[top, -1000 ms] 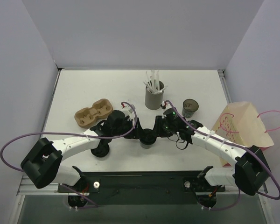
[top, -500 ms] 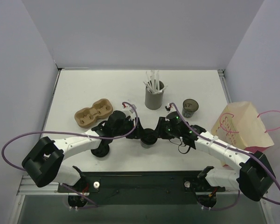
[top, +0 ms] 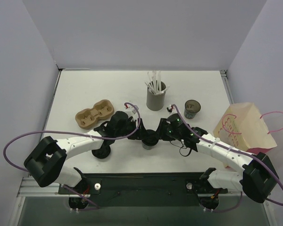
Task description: Pack the takeout coffee
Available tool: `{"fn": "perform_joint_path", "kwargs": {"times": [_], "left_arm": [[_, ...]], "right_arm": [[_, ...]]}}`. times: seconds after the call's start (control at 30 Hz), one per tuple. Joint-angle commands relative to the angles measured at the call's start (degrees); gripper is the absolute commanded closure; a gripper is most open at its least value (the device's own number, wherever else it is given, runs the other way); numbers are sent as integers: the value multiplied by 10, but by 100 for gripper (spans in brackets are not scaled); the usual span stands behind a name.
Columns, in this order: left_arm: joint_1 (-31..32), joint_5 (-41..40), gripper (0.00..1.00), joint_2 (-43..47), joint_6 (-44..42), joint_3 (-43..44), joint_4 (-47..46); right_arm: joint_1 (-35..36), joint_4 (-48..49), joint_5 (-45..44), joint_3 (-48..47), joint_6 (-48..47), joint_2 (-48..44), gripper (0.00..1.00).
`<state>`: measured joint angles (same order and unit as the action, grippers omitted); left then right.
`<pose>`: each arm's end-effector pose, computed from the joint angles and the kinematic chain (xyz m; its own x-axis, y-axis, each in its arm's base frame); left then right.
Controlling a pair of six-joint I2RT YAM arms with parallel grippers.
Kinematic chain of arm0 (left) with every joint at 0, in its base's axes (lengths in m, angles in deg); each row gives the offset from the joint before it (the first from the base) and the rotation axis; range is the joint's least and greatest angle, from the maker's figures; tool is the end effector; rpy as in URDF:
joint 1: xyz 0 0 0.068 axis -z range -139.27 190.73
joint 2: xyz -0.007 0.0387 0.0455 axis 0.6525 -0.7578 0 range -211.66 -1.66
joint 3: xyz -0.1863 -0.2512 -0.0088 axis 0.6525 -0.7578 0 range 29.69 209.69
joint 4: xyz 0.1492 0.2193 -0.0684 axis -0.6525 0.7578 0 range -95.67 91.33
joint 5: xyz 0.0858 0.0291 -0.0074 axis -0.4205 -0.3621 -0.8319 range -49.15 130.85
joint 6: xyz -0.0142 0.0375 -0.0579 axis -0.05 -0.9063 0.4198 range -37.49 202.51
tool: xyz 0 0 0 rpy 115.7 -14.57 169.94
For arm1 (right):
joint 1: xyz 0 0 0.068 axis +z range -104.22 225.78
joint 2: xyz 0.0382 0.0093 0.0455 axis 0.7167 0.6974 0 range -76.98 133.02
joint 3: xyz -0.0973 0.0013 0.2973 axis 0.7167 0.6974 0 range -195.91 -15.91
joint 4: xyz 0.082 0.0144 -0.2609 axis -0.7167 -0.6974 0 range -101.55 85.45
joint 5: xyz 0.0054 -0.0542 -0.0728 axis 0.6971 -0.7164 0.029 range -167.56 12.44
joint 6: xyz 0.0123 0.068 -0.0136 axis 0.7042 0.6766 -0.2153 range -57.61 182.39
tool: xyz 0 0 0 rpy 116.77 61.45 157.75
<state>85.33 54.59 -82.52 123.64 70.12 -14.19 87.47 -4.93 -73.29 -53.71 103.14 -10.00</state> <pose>0.2163 -0.2325 0.2243 -0.8266 -0.0822 -0.5568 0.3743 0.6586 -0.6528 0.1985 0.1824 0.2559 -0.7436 0.2095 -0.6350 -0.2985 0.7457 0.5956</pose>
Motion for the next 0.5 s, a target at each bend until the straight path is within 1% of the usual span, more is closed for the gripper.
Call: {"fn": "perform_joint_path", "kwargs": {"times": [0.0, 0.1, 0.17, 0.23, 0.3, 0.47], "left_arm": [[3, -13, 30, -13, -19, 8, 39], [4, -10, 31, -9, -17, 8, 41], [4, -15, 34, -8, -17, 11, 49], [4, -17, 41, -11, -20, 9, 51], [3, -21, 44, -17, -22, -1, 48], [4, -25, 49, -36, -23, -33, 21]], "right_arm": [[12, -8, -16, -3, 10, -6, 71], [15, -10, -25, -4, 12, -9, 71], [16, -12, -26, -6, 12, -11, 70], [17, -12, -23, -8, 10, -11, 71], [18, -13, -19, -8, 9, -11, 70], [16, -36, -6, -19, -12, -20, 61]]}}
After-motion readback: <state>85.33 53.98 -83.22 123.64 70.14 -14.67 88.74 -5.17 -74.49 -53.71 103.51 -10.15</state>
